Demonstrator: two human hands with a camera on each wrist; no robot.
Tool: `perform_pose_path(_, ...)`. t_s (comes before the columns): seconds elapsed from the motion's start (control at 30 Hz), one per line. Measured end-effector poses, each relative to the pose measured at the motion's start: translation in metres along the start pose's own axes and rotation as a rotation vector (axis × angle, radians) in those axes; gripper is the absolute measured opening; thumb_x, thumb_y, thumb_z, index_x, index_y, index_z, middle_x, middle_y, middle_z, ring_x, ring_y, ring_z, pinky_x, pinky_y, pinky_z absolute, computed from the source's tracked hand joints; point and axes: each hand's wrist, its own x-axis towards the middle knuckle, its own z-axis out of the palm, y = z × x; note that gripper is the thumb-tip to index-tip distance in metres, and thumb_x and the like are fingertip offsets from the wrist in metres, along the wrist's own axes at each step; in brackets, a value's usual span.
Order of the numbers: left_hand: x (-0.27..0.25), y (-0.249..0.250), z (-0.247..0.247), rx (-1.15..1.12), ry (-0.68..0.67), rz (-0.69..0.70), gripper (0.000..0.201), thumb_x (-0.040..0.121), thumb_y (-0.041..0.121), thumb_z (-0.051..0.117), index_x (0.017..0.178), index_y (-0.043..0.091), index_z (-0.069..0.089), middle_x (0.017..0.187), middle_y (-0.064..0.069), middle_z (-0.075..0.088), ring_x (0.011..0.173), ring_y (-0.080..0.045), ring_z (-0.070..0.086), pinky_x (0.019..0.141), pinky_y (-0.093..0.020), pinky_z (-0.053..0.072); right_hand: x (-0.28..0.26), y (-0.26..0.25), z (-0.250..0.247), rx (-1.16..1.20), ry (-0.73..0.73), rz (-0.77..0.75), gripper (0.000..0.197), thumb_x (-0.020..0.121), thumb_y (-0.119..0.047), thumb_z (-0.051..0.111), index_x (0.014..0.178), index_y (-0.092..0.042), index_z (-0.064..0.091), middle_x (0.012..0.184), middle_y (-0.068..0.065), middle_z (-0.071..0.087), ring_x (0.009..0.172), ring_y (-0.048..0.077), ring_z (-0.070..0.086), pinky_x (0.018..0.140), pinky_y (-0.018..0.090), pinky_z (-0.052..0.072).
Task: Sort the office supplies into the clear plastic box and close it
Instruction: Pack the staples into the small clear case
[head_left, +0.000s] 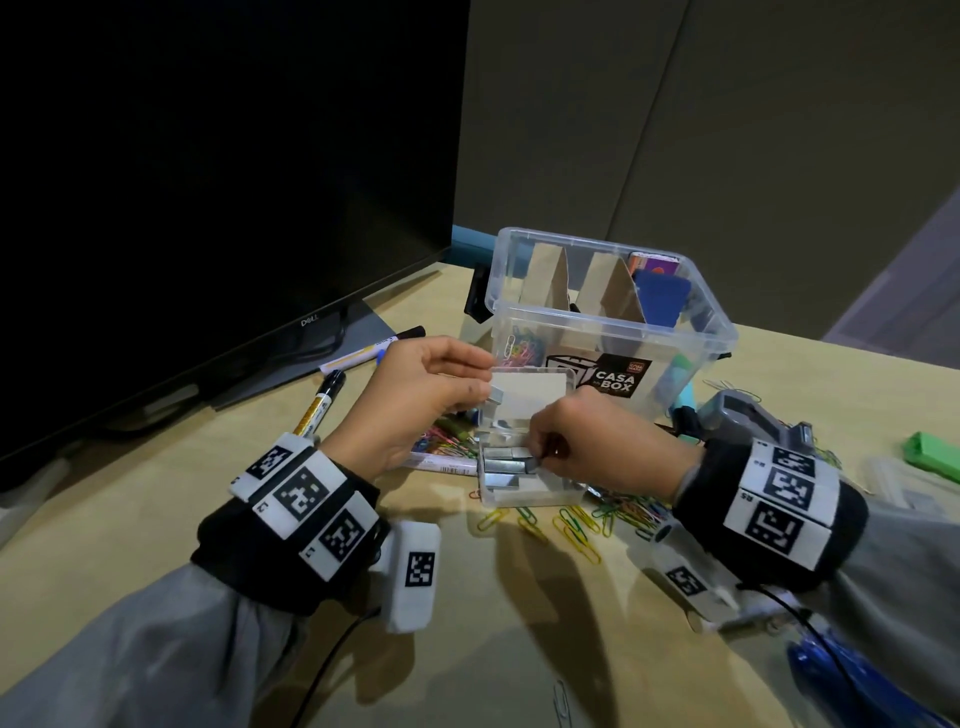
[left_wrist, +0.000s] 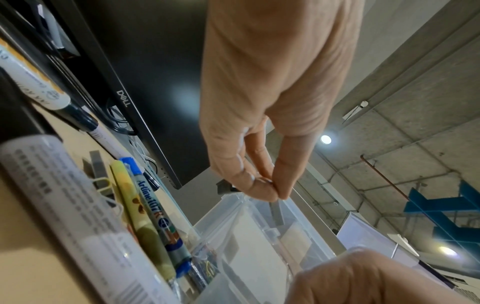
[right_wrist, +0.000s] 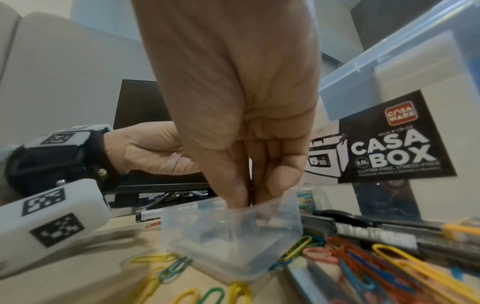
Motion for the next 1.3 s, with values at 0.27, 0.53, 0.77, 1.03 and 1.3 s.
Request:
perform_pose_path(0.27, -0.003, -0.001, 0.002, -0.042, -0.022, -0.019, 0.023, 0.079, -0.011, 0.069, 0.09, 0.009, 0.069, 0.082, -0.005, 0.072, 0.073, -0.009, 0.068, 0.066, -0.018, 0.055, 0.0, -0.007, 0.002, -0.082, -0.008, 0.007, 0.014, 0.084, -0.008, 0.061, 0.089, -0.016, 0.072, 0.085, 0.0, 0.07, 0.081, 0.018, 0.062, 0.076, 0.031, 0.053)
perform_pose_path(0.53, -0.008, -0.001, 0.004, -0.042, -0.039, -0.048, 0.024, 0.08, -0.011, 0.069, 0.09, 0.01, 0.07, 0.081, -0.003, 0.072, 0.072, -0.009, 0.068, 0.065, -0.018, 0.054, -0.001, 0.002, -0.008, 0.022, 0.117, -0.019, 0.007, 0.087, -0.015, 0.067, 0.09, -0.016, 0.073, 0.084, -0.004, 0.071, 0.078, 0.011, 0.065, 0.078, 0.03, 0.055)
perform_pose_path(0.77, -0.009, 0.002, 0.025, -0.074, -0.081, -0.114, 0.029, 0.079, -0.016, 0.067, 0.094, 0.009, 0.066, 0.086, -0.006, 0.062, 0.074, -0.012, 0.065, 0.069, -0.025, 0.059, -0.015, -0.003, -0.036, 0.241, 0.237, -0.117, 0.029, 0.083, -0.024, 0.075, 0.111, -0.021, 0.067, 0.095, -0.013, 0.066, 0.081, -0.005, 0.062, 0.074, 0.009, 0.05)
perform_pose_path(1.03, -0.01, 0.006, 0.042, -0.227, -0.08, -0.245, 0.026, 0.083, -0.02, 0.058, 0.099, 0.001, 0.057, 0.102, -0.022, 0.059, 0.076, -0.02, 0.067, 0.068, -0.027, 0.061, -0.02, 0.0, -0.023, 0.186, 0.27, -0.188, 0.02, 0.08, -0.018, 0.078, 0.098, -0.014, 0.07, 0.082, -0.008, 0.066, 0.068, -0.001, 0.058, 0.065, 0.008, 0.046)
perform_pose_path(1.3, -0.016, 0.014, 0.035, 0.593, -0.226, 0.08, 0.01, 0.091, 0.015, 0.065, 0.1, 0.018, 0.069, 0.085, 0.009, 0.064, 0.079, -0.005, 0.061, 0.071, -0.016, 0.05, -0.02, 0.021, -0.022, 0.084, 0.161, 0.027, 0.018, 0.08, -0.011, 0.073, 0.096, -0.018, 0.068, 0.082, -0.007, 0.066, 0.074, 0.007, 0.061, 0.069, 0.02, 0.051)
